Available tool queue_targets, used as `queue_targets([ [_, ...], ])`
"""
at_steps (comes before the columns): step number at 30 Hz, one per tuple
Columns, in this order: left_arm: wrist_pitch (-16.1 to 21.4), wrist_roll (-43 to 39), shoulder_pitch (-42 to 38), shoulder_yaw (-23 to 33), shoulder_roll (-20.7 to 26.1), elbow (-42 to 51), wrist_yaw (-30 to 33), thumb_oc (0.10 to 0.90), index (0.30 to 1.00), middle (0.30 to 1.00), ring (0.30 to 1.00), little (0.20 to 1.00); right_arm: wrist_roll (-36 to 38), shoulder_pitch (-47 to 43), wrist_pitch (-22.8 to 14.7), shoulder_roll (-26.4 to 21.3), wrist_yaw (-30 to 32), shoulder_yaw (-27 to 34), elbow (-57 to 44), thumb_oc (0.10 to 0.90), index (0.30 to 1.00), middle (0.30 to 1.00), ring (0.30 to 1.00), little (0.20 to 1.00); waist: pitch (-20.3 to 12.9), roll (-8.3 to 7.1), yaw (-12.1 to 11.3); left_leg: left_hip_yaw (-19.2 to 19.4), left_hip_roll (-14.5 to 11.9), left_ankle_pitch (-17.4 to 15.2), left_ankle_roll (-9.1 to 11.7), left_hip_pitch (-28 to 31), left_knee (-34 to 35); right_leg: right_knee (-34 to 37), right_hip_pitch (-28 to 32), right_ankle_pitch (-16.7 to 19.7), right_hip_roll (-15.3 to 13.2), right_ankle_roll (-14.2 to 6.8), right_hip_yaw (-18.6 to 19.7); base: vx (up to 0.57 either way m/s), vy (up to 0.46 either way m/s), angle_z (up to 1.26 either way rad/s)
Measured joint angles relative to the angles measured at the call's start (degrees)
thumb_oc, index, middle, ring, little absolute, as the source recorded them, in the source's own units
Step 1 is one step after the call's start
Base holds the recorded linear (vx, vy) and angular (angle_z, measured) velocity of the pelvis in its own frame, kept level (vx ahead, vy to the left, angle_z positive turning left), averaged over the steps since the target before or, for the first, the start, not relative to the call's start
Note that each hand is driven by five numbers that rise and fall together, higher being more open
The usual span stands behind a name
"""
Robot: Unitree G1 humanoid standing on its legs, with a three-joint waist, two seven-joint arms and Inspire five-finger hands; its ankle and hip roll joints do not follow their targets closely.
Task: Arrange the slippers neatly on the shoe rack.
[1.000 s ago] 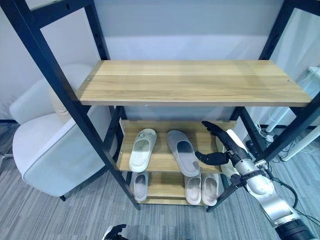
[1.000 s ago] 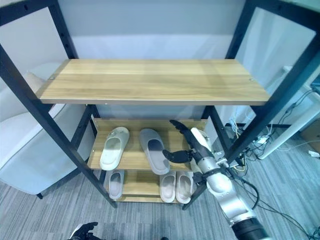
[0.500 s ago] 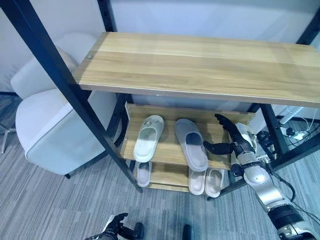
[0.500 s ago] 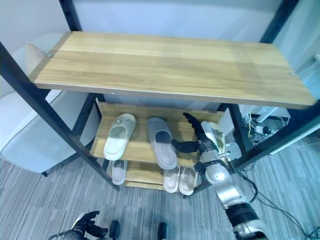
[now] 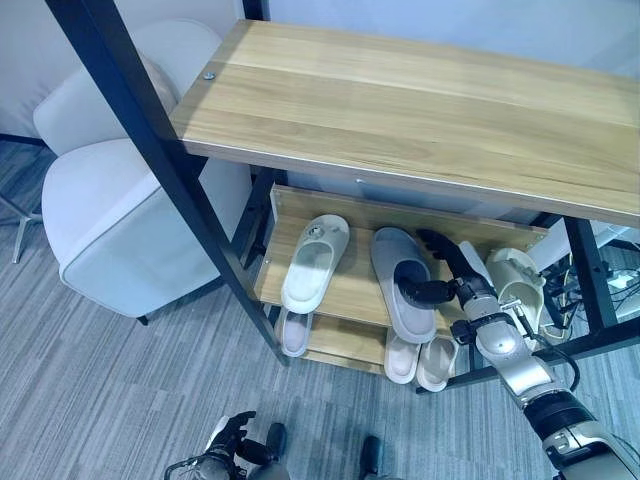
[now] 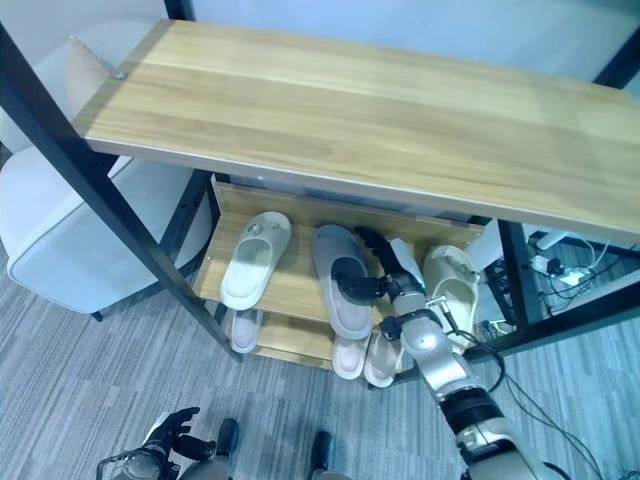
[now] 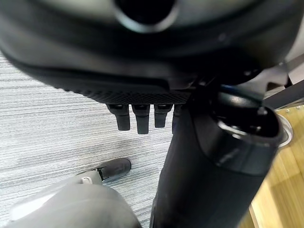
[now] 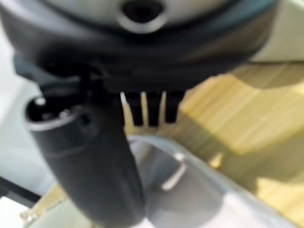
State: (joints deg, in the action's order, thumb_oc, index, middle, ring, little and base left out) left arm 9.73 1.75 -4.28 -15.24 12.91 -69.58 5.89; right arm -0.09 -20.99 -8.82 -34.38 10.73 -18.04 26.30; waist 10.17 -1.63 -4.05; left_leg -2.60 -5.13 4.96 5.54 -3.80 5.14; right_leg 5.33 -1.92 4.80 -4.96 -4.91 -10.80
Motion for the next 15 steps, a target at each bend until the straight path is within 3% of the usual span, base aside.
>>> queue_targets([
  [9, -0.03, 0.02, -0.01, 0.02, 0.23, 0.24, 0.02, 0.8, 0.9, 0.9, 0.9, 0.9, -1.89, 0.3, 0.03, -0.06, 1.35, 1.29, -0.39, 0.4, 0.3, 0.3, 0.3, 0.3, 0.16, -0.45, 0.02, -0.01, 0.18, 0.02, -0.03, 0.24, 0.0, -0.01, 0.23, 0.01, -0.17, -0.01, 0.01, 0.0, 0.0, 0.0],
  [13, -0.12, 0.21, 0.0, 0.12, 0.32, 0.27, 0.32, 0.8, 0.9, 0.9, 0.9, 0.9, 3.68, 5.06, 0.18, 4.45, 1.38, 5.78, -6.71, 0.4, 0.3, 0.3, 0.3, 0.3, 0.29, -0.7, 0.46, 0.03, 0.2, 0.02, -0.03, 0.66, 0.0, -0.01, 0.61, 0.01, -0.2, -0.01, 0.12, 0.0, 0.0, 0.0],
  [15, -0.21, 0.61, 0.02, 0.25, 0.31, 0.1, 0.86, 0.8, 0.9, 0.9, 0.9, 0.9, 5.79, 8.71, -0.23, 4.83, 1.09, 6.53, -15.03, 0.4, 0.3, 0.3, 0.3, 0.3, 0.32, -0.74, 0.8, 0.05, 0.24, 0.02, -0.03, 0.98, 0.0, -0.01, 0.9, 0.02, -0.25, -0.02, 0.14, 0.0, 0.0, 0.0],
])
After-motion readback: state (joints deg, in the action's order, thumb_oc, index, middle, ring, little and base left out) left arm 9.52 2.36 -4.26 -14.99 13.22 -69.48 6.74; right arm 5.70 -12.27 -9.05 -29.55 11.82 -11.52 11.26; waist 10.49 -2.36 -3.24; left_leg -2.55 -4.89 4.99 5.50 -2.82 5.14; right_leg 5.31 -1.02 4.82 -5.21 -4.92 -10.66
